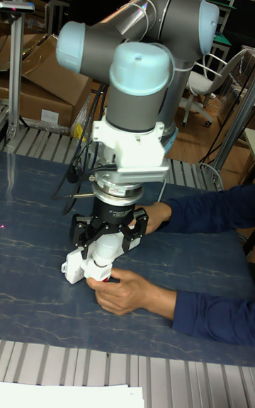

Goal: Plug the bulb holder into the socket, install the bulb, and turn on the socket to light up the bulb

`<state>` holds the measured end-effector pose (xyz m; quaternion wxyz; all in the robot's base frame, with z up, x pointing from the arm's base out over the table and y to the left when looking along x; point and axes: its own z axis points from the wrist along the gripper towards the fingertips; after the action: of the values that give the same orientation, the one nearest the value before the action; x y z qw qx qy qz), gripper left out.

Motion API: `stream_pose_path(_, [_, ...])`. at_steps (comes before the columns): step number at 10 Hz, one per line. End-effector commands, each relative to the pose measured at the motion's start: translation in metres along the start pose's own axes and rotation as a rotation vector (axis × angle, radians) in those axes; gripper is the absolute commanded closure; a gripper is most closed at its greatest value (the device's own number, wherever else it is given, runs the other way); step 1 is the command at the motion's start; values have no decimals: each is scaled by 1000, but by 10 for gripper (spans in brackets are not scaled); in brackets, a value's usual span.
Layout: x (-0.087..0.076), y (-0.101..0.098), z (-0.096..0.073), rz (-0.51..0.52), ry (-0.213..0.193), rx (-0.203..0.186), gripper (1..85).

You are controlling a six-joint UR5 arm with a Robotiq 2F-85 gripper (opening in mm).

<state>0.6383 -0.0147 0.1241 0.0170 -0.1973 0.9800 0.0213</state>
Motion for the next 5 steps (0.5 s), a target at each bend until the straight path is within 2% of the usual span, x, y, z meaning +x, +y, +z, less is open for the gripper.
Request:
stream_pose_path(1, [0, 8, -8, -122, -5, 26, 70])
stream_pose_path(3, [-4, 14, -7, -188, -23, 14, 73])
stream_pose_path(5, [-15, 9, -4, -377, -71, 39, 100])
